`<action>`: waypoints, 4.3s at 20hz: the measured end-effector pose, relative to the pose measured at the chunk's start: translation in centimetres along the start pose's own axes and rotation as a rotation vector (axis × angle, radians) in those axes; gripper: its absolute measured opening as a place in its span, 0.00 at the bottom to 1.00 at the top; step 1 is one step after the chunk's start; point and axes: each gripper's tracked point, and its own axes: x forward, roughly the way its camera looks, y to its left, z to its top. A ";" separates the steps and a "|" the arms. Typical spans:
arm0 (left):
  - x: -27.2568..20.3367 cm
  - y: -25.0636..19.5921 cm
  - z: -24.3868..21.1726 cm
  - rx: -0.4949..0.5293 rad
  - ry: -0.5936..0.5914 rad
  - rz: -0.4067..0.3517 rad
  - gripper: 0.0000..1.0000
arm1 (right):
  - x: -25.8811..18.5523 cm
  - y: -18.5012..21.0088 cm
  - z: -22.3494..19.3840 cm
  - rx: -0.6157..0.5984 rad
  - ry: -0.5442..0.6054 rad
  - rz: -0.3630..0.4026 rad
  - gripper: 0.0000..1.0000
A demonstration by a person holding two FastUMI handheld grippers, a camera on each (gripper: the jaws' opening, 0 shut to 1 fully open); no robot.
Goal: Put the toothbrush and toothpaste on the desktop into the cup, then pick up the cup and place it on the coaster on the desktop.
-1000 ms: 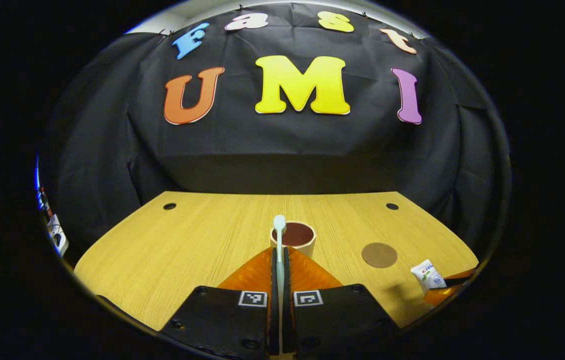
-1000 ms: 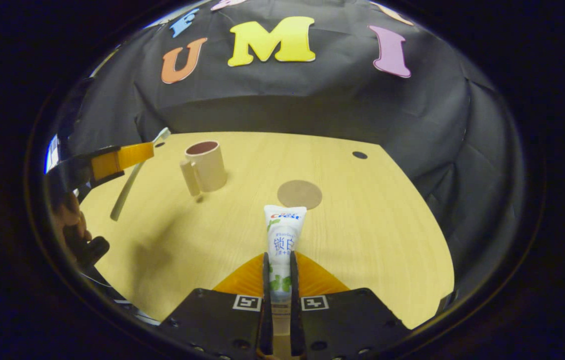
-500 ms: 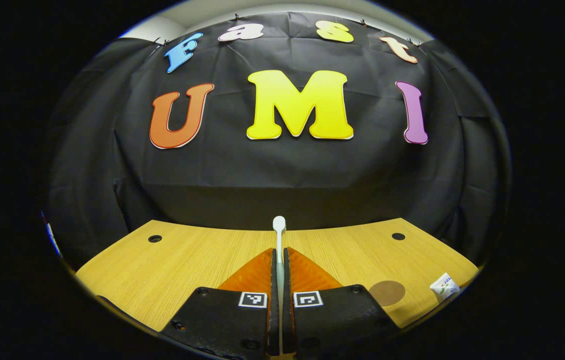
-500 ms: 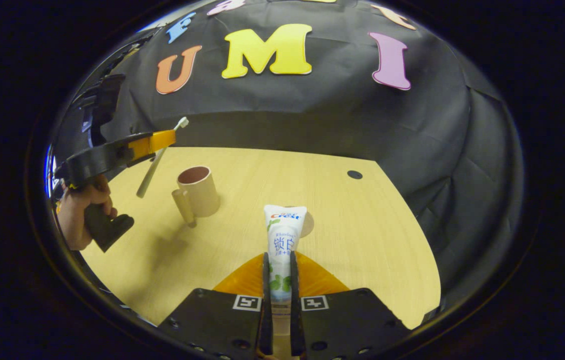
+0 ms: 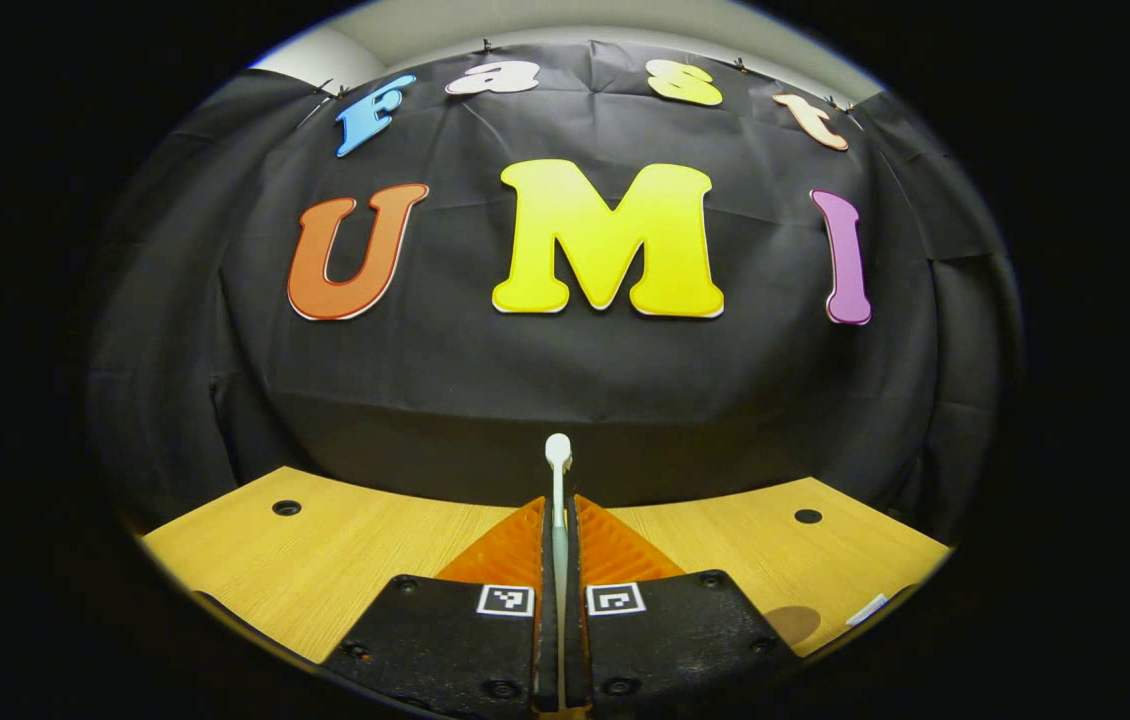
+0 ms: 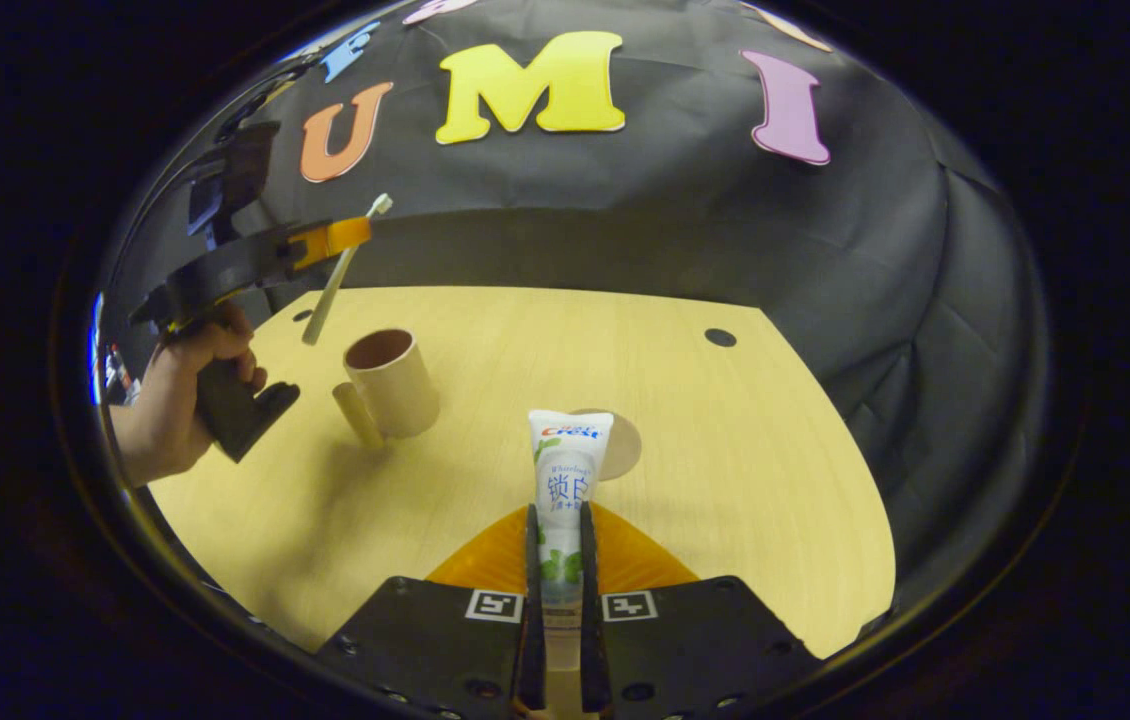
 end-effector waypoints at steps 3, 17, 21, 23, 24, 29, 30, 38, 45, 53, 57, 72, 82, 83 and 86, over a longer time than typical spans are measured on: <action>1.0 0.2 0.9 -0.029 -0.039 -0.003 0.05 | 0.2 0.4 -0.2 0.010 0.005 0.006 0.14; 3.1 -0.1 -0.4 -0.100 -0.055 -0.014 0.06 | 1.5 0.6 -4.0 0.071 0.064 0.008 0.14; 3.6 -0.4 -1.3 -0.096 -0.042 -0.029 0.08 | 1.6 0.3 -4.6 0.076 0.078 -0.002 0.14; 3.5 -0.5 -1.4 -0.099 -0.041 -0.031 0.10 | 1.6 0.2 -4.4 0.072 0.076 -0.007 0.14; 3.4 -0.5 -1.4 -0.097 -0.041 -0.031 0.06 | 1.6 0.2 -4.3 0.071 0.075 -0.008 0.14; 2.4 -0.7 -1.3 -0.086 -0.047 -0.046 0.06 | 2.1 0.5 -3.8 0.066 0.066 -0.007 0.14; 2.2 -0.9 -1.2 -0.080 -0.044 -0.054 0.07 | 1.9 0.6 -3.7 0.067 0.057 -0.003 0.14; -0.8 -0.8 0.0 -0.032 -0.054 -0.047 0.44 | 0.4 1.2 -2.3 0.044 -0.012 0.022 0.14; -4.9 1.8 3.3 -0.016 -0.110 -0.001 0.95 | -0.2 4.6 3.0 0.003 -0.157 0.101 0.14; -8.8 7.0 3.3 0.006 -0.055 0.107 0.96 | 2.0 12.6 13.9 -0.027 -0.409 0.258 0.14; -8.7 8.0 3.4 0.016 -0.042 0.113 0.97 | 3.6 15.9 19.5 -0.067 -0.609 0.287 0.13; -8.0 9.5 2.4 0.016 0.009 0.140 0.97 | 10.7 20.2 20.5 -0.088 -0.722 0.370 0.17; -7.5 8.5 2.1 0.023 0.017 0.126 0.97 | 9.8 19.3 19.3 -0.116 -0.722 0.368 0.40; -7.4 8.5 2.1 0.021 0.017 0.124 0.97 | 9.6 19.0 19.2 -0.114 -0.716 0.363 0.41; -7.3 7.8 2.2 0.014 0.017 0.114 0.97 | 8.6 17.8 19.0 -0.107 -0.698 0.353 0.66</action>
